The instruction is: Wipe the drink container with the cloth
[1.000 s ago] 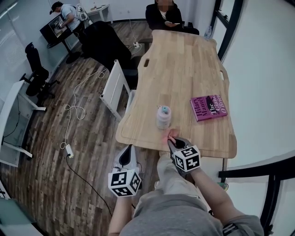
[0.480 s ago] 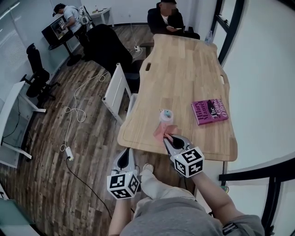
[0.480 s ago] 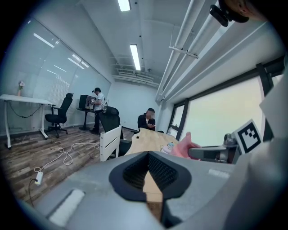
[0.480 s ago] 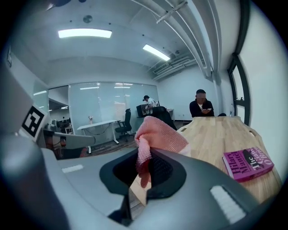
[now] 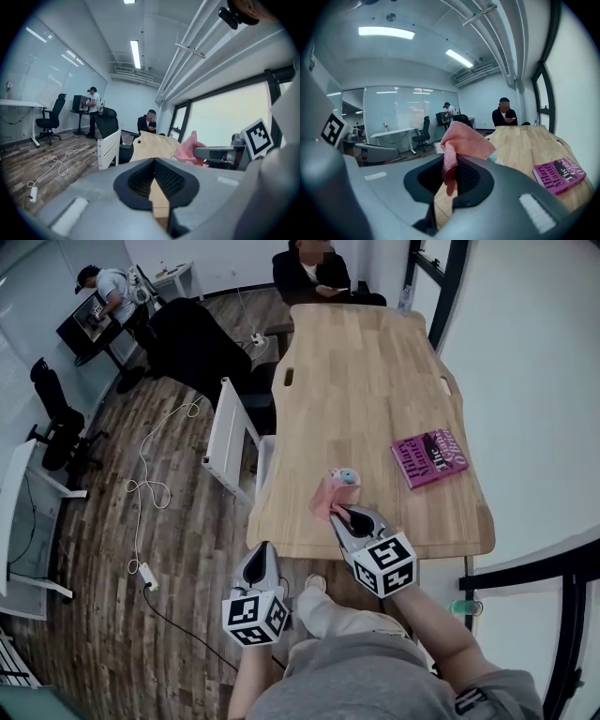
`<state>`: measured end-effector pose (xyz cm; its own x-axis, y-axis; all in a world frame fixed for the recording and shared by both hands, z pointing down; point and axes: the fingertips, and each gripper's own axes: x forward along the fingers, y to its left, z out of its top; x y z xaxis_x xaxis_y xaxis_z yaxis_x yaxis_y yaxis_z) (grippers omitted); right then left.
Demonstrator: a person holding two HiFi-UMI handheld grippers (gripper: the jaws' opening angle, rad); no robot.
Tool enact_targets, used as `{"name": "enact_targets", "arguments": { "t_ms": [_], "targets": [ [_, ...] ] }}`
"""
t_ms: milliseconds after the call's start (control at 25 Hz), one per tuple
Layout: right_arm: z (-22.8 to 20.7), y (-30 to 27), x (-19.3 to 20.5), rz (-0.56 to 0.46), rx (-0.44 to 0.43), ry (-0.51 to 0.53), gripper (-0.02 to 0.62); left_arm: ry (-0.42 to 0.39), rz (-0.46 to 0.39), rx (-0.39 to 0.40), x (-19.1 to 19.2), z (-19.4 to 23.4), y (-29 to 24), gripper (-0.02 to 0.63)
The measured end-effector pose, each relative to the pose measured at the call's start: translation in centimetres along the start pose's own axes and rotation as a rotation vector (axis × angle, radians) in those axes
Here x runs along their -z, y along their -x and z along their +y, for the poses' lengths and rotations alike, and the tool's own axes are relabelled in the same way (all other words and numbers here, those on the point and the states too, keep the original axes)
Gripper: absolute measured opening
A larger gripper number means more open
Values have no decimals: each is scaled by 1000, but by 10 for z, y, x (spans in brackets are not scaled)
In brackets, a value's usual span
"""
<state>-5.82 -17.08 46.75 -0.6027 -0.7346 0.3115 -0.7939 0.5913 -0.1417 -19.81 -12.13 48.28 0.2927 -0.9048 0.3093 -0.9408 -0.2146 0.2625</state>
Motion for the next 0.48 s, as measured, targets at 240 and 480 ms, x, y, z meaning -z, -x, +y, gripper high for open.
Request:
{"name": "enact_targets", "arguments": {
  "t_ms": [240, 480],
  "targets": [
    [-10, -20, 14, 27, 61, -28, 29, -1, 16, 42, -5, 13, -23, 2],
    [-22, -37, 32, 67, 101, -67, 29, 1, 50, 67, 1, 17, -40, 2]
  ]
}}
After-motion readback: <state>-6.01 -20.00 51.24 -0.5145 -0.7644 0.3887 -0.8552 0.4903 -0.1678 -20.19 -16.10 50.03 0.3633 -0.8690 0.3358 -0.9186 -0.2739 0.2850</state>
